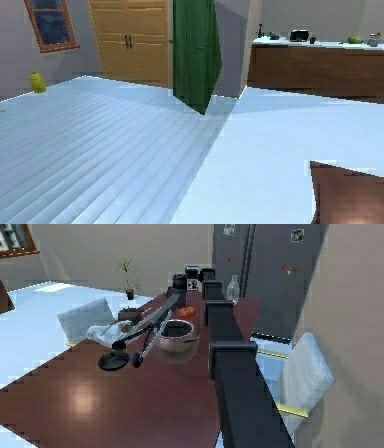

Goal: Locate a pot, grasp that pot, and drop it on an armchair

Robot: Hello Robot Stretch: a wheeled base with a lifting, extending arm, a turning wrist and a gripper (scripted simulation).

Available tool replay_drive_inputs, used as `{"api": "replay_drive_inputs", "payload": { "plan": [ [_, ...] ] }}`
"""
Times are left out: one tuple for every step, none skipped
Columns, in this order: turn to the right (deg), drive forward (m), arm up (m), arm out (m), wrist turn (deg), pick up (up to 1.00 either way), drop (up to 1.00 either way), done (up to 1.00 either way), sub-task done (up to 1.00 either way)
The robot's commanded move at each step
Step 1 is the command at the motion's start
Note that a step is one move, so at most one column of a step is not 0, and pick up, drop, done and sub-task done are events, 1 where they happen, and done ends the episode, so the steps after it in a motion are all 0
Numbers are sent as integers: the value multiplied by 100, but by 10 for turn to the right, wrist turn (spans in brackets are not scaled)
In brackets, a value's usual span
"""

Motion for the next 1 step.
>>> {"api": "replay_drive_inputs", "payload": {
  "plan": [
    [0,0,0,0,450,0,0,0,0]
  ]
}}
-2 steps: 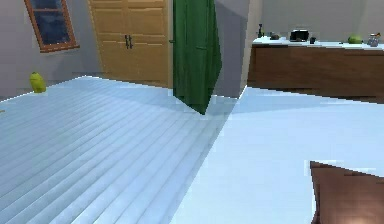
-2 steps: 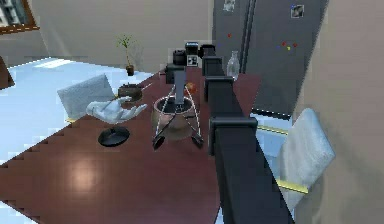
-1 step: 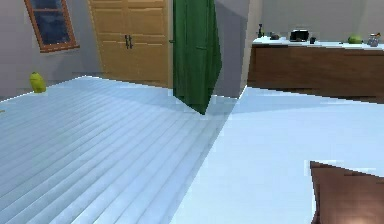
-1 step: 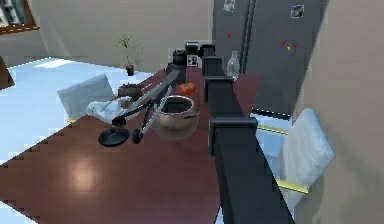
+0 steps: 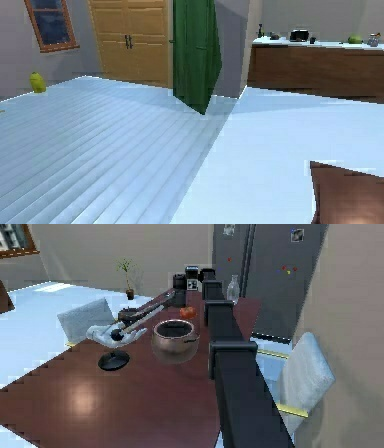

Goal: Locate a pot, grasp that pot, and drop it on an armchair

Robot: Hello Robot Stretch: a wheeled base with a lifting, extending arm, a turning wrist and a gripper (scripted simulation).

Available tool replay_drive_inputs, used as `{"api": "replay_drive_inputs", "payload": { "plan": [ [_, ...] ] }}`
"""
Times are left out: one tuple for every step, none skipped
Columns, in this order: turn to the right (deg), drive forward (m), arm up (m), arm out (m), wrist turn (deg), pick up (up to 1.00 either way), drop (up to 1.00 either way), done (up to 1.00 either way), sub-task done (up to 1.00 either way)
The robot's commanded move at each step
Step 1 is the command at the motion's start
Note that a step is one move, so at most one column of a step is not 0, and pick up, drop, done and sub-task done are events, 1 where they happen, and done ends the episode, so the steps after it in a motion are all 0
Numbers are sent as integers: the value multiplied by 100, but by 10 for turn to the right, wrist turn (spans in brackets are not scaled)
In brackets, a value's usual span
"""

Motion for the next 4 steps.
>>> {"api": "replay_drive_inputs", "payload": {
  "plan": [
    [0,0,0,0,450,0,0,0,0],
    [0,0,0,0,270,0,0,0,0],
    [0,0,-24,0,0,0,0,0,0],
    [0,0,0,0,0,100,0,0,0]
  ]
}}
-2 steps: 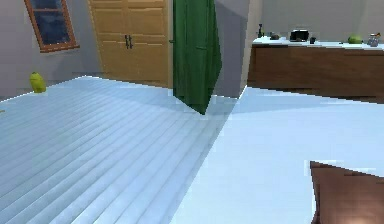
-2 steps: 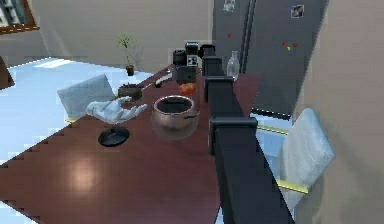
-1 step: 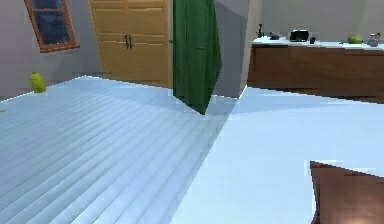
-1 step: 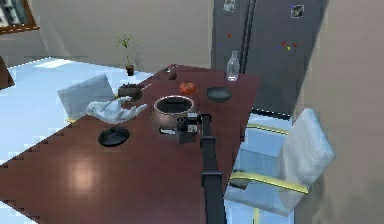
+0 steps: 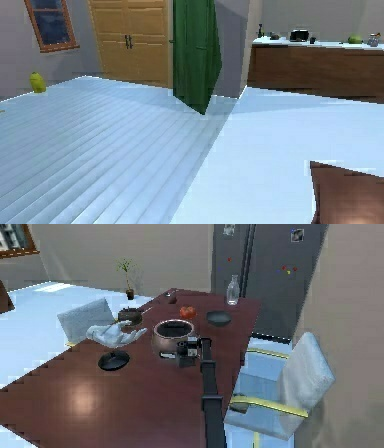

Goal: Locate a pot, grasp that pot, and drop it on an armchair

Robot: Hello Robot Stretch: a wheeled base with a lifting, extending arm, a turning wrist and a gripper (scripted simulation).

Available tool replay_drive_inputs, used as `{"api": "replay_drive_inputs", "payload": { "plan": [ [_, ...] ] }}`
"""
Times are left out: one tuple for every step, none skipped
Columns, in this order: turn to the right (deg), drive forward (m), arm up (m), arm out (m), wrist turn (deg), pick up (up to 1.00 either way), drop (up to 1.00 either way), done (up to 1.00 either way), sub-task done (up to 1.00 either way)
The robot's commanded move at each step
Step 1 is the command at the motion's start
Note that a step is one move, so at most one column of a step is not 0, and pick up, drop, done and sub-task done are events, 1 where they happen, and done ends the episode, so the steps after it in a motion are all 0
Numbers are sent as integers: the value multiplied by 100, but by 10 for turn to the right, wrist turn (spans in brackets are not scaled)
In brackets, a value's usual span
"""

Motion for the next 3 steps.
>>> {"api": "replay_drive_inputs", "payload": {
  "plan": [
    [0,0,10,0,0,0,0,0,0],
    [0,0,14,0,0,0,0,0,0],
    [0,0,0,0,-450,0,0,0,0]
  ]
}}
